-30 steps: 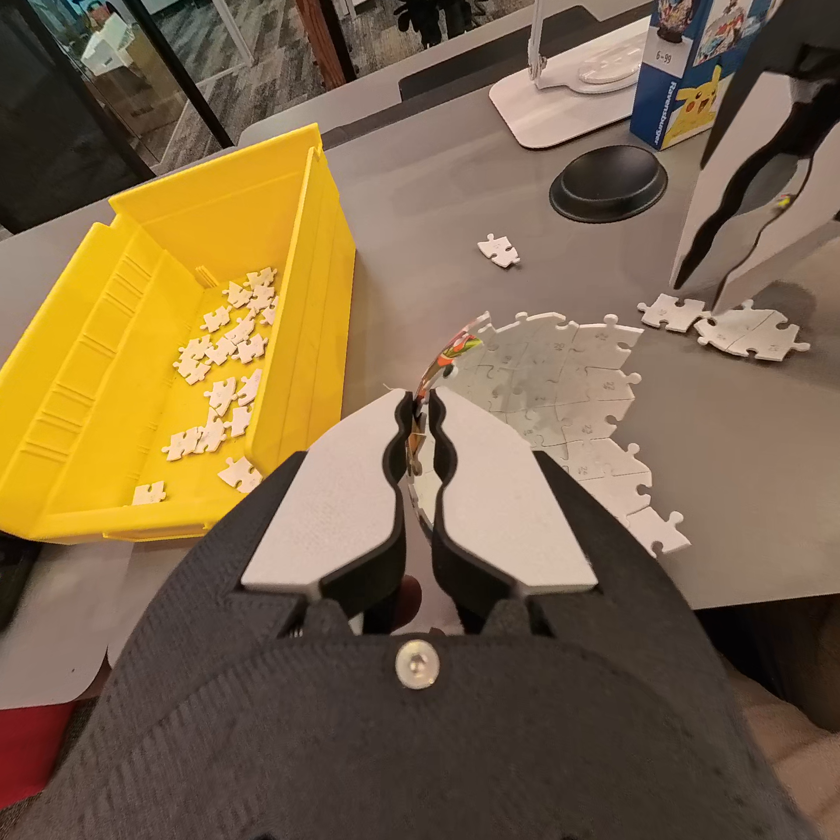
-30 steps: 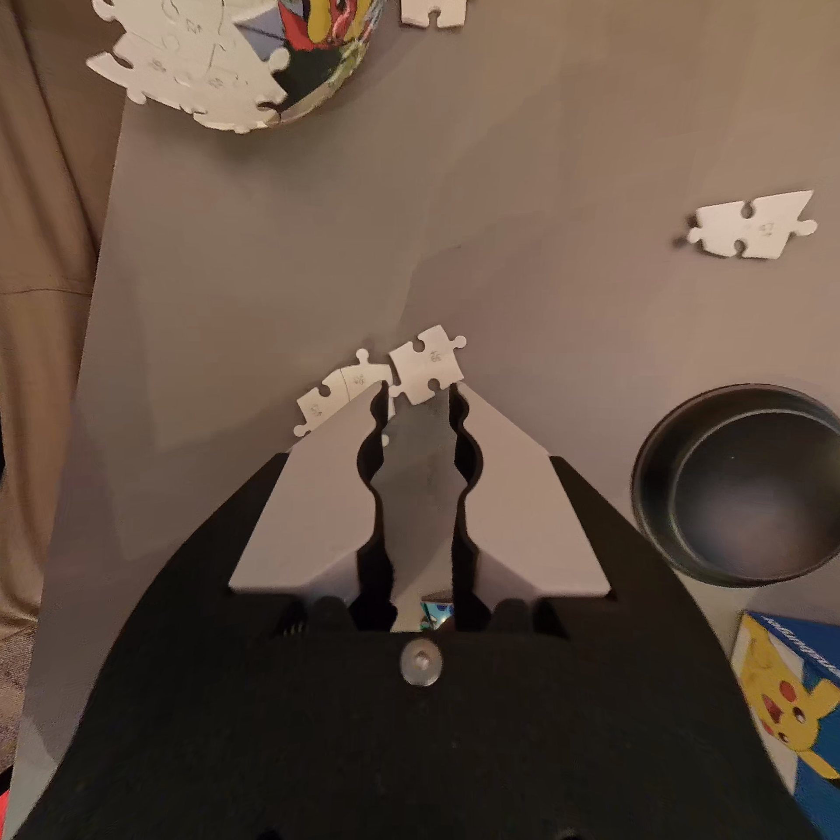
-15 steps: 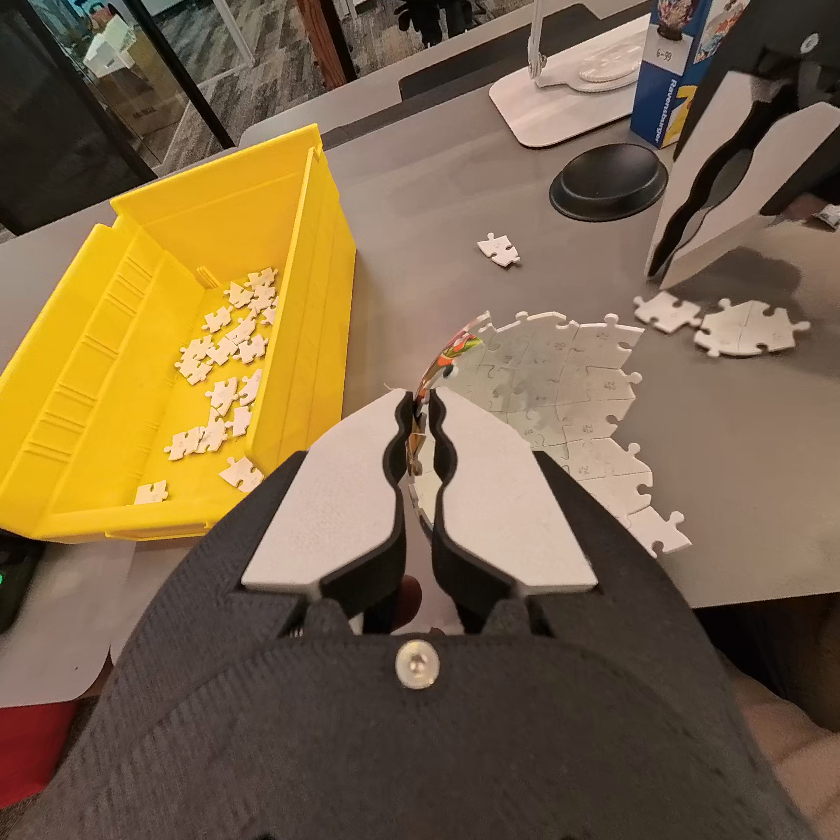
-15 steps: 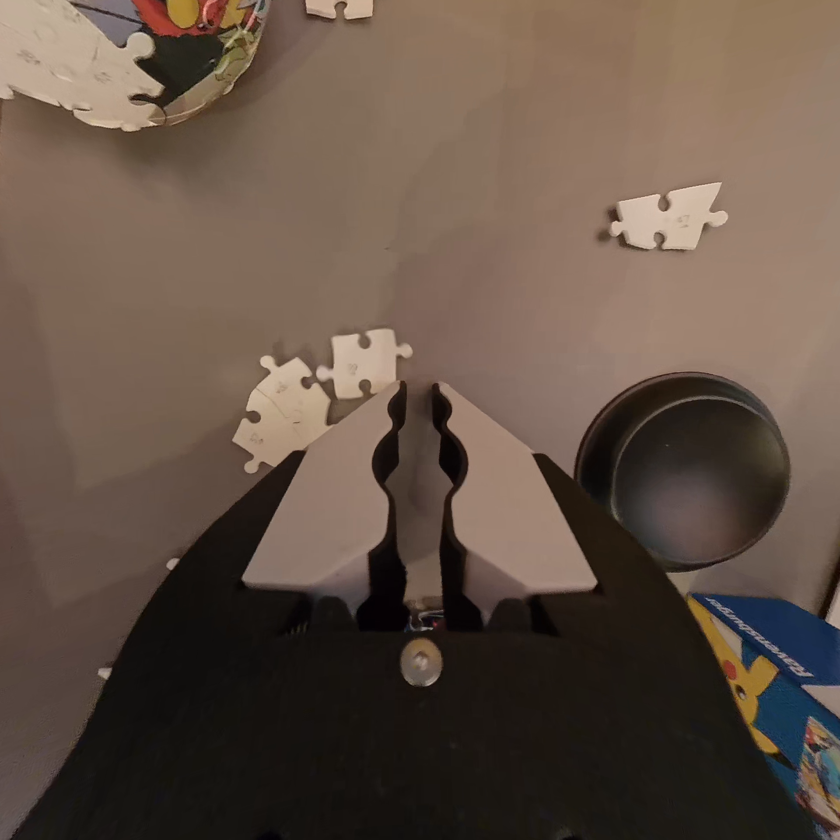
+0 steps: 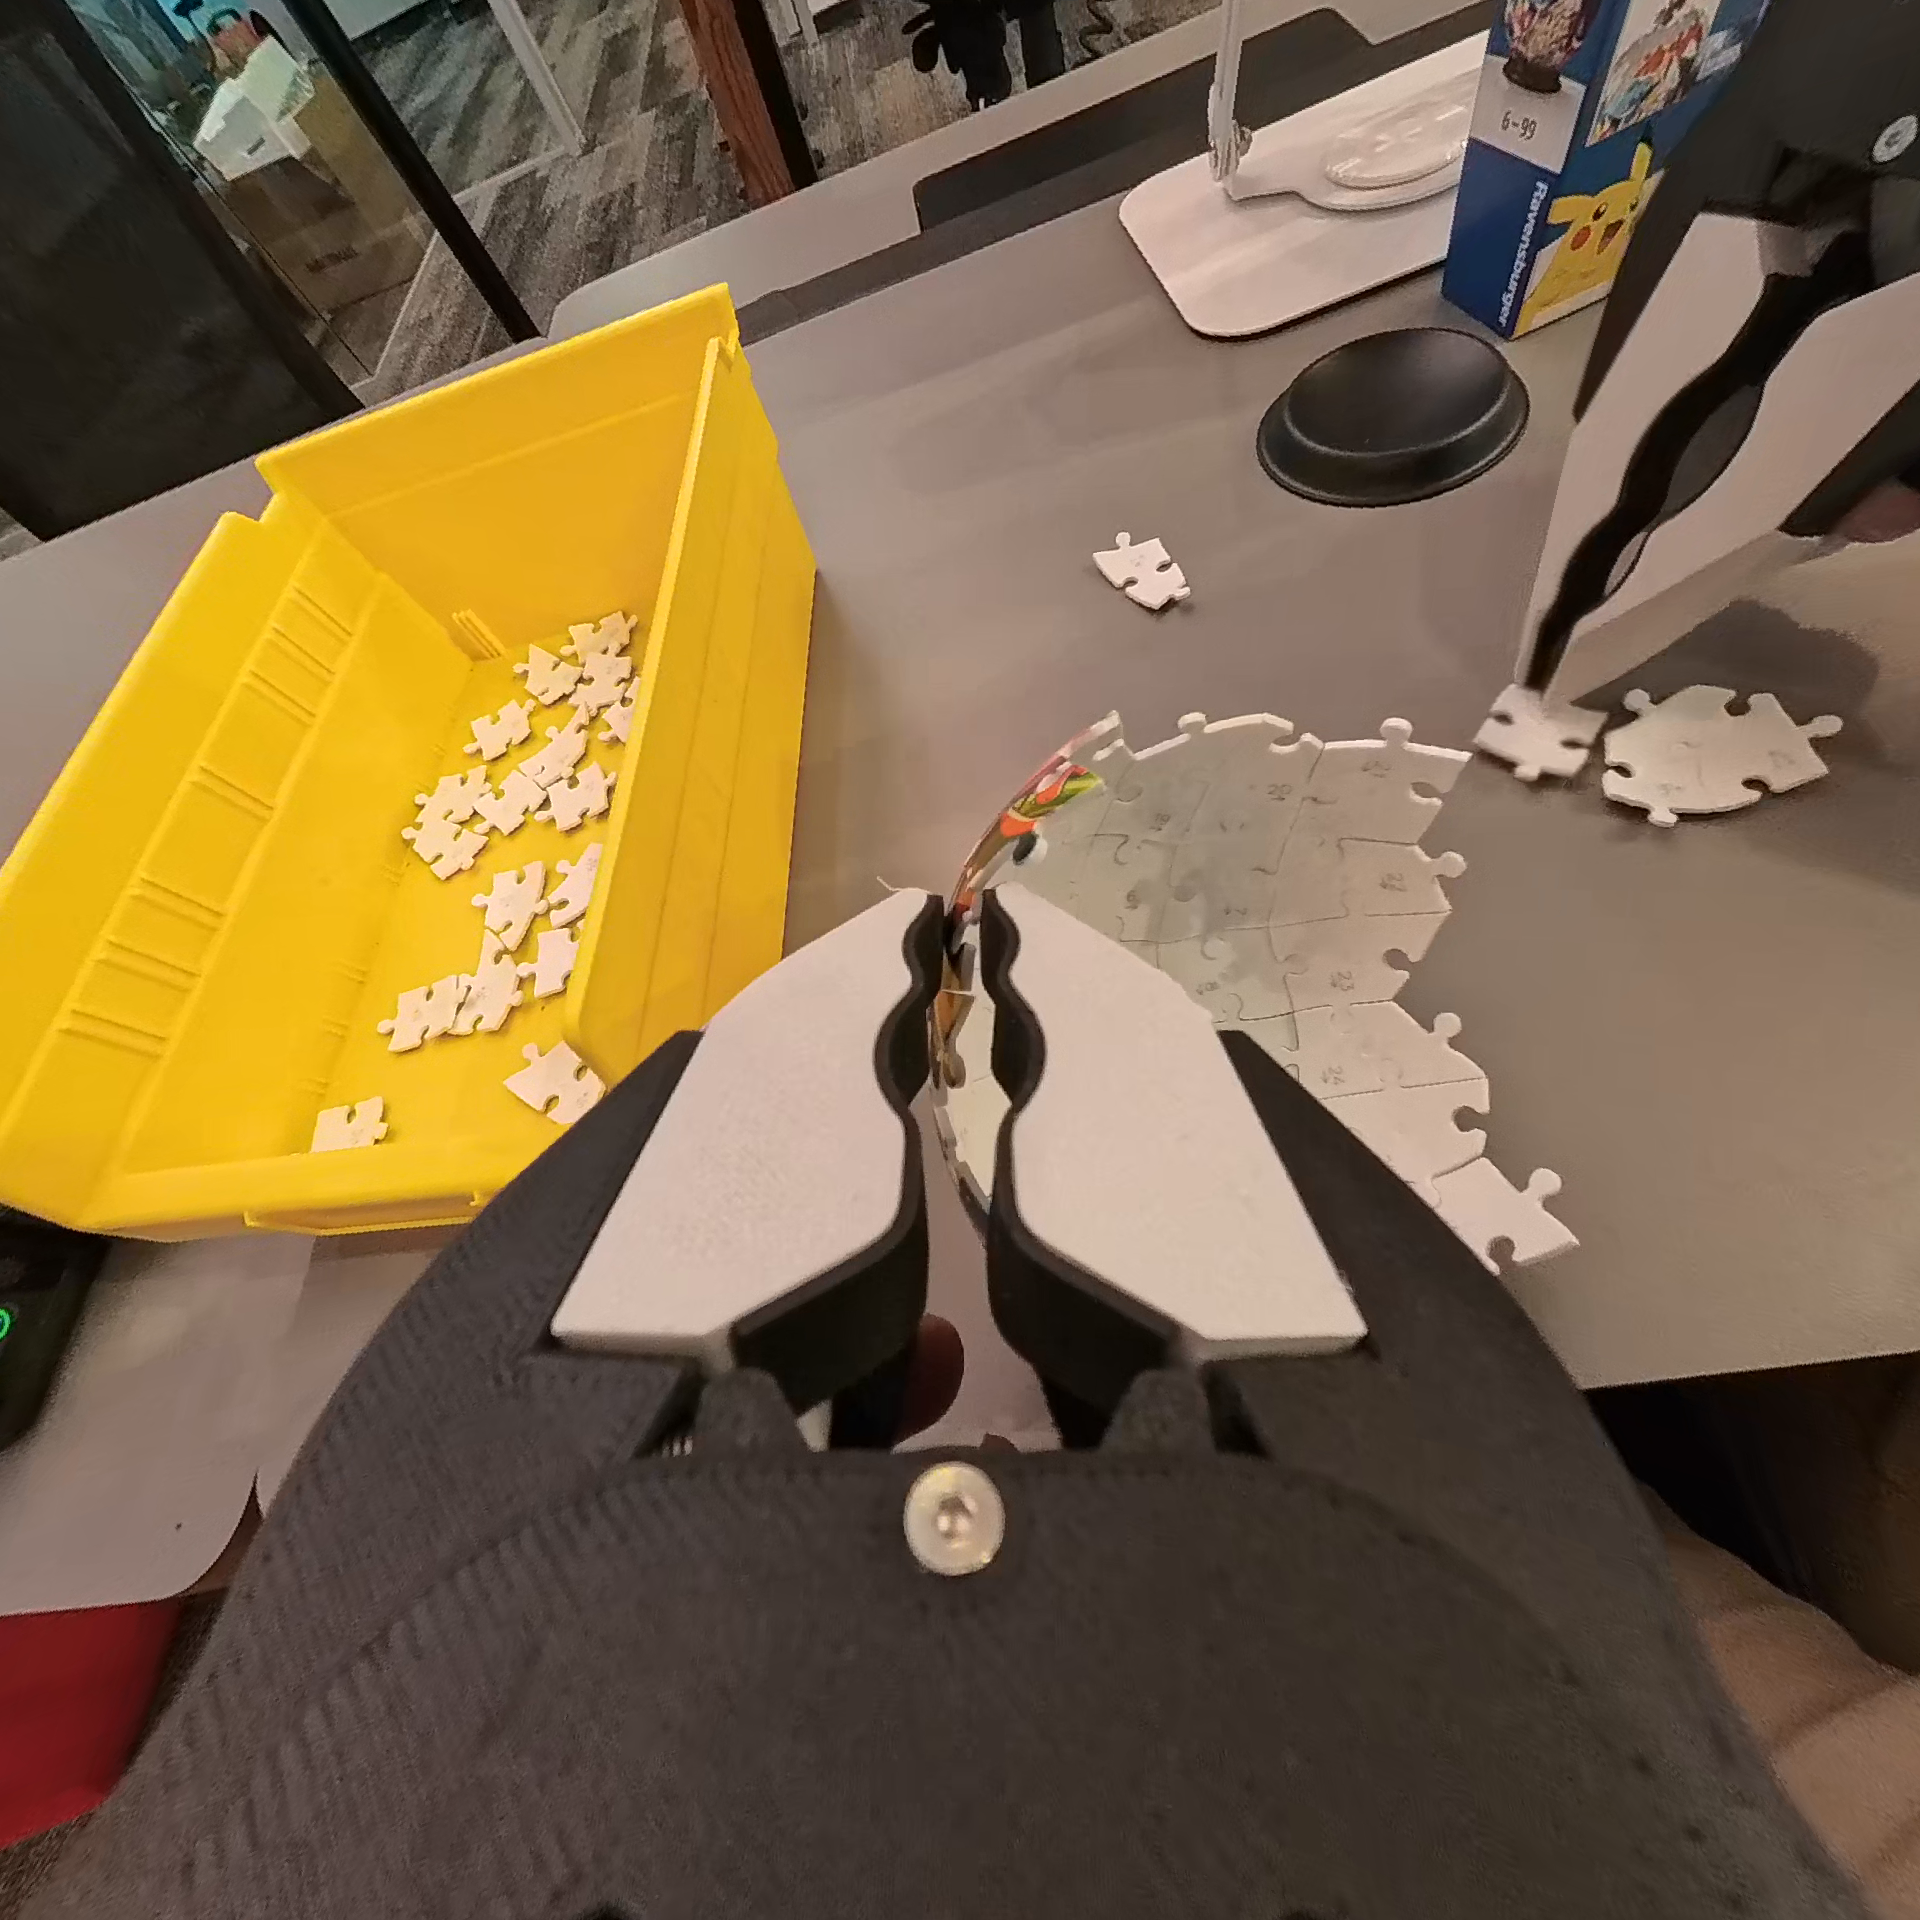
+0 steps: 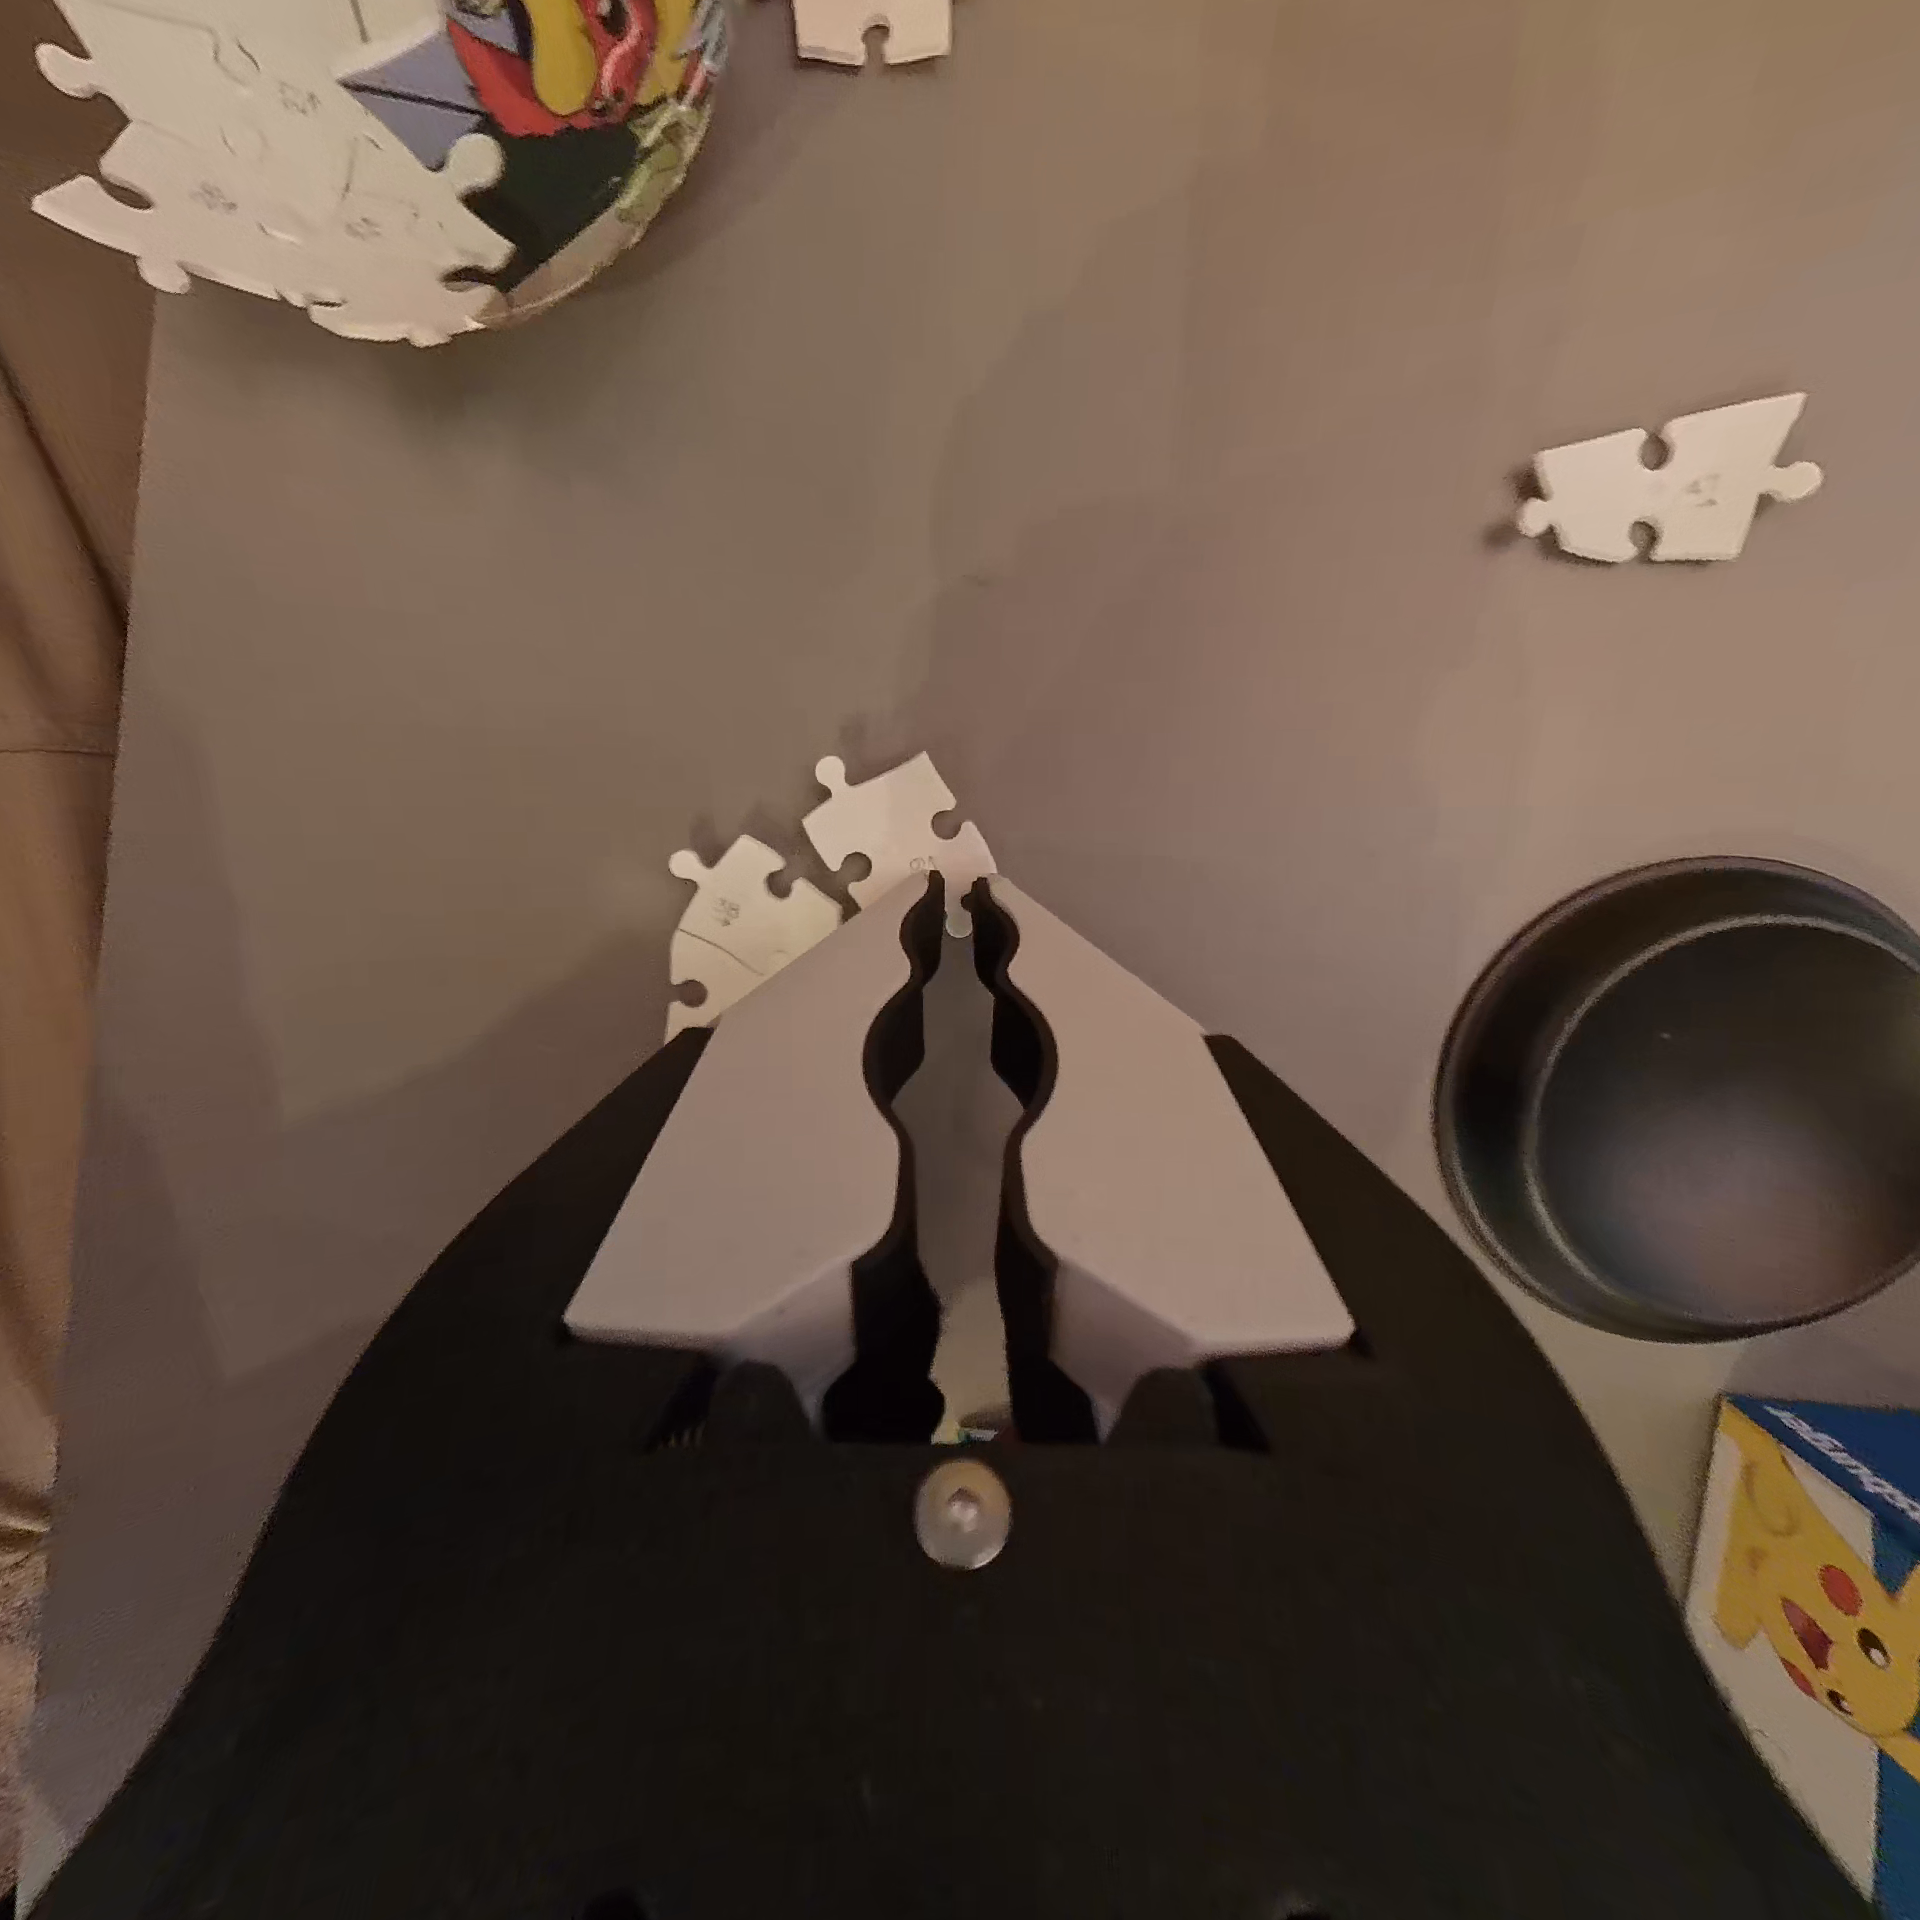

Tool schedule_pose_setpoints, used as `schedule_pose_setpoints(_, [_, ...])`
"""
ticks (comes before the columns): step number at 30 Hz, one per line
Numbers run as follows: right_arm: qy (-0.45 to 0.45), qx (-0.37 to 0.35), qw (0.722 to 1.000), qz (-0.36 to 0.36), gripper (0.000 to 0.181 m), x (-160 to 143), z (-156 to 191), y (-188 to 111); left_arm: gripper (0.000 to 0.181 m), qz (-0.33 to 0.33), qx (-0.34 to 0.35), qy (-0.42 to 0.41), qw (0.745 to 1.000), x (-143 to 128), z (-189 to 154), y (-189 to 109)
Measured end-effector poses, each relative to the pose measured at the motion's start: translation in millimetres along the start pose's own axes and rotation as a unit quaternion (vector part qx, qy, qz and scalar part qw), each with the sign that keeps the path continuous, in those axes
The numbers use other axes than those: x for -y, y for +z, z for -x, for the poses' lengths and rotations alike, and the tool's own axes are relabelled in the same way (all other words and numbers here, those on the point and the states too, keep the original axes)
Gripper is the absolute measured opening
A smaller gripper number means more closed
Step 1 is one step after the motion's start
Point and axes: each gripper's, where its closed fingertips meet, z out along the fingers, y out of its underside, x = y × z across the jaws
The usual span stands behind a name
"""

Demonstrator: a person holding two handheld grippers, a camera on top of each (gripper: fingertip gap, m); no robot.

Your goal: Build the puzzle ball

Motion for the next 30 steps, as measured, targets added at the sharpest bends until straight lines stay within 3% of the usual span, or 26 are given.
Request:
schedule_pose_setpoints(10, [0.005,-0.001,1.0,0.001,0.007,-1,7,-8,0.006,0.0,-0.001,0.001,1.0,0,-1,0])
schedule_pose_setpoints(15, [-0.002,-0.01,1.0,0.004,0.02,-3,8,-8,0.006,0.0,-0.001,0.001,1.0,0,-1,0])
schedule_pose_setpoints(23, [-0.029,-0.011,0.999,0.015,0.009,-4,-5,-1,0.006,-0.001,0.0,0.003,1.0,0,-1,-1])
schedule_pose_setpoints(30, [-0.082,0.022,0.995,0.045,0.0,-7,8,-1,0.006,0.0,-0.001,0.003,1.0,0,-1,-1])
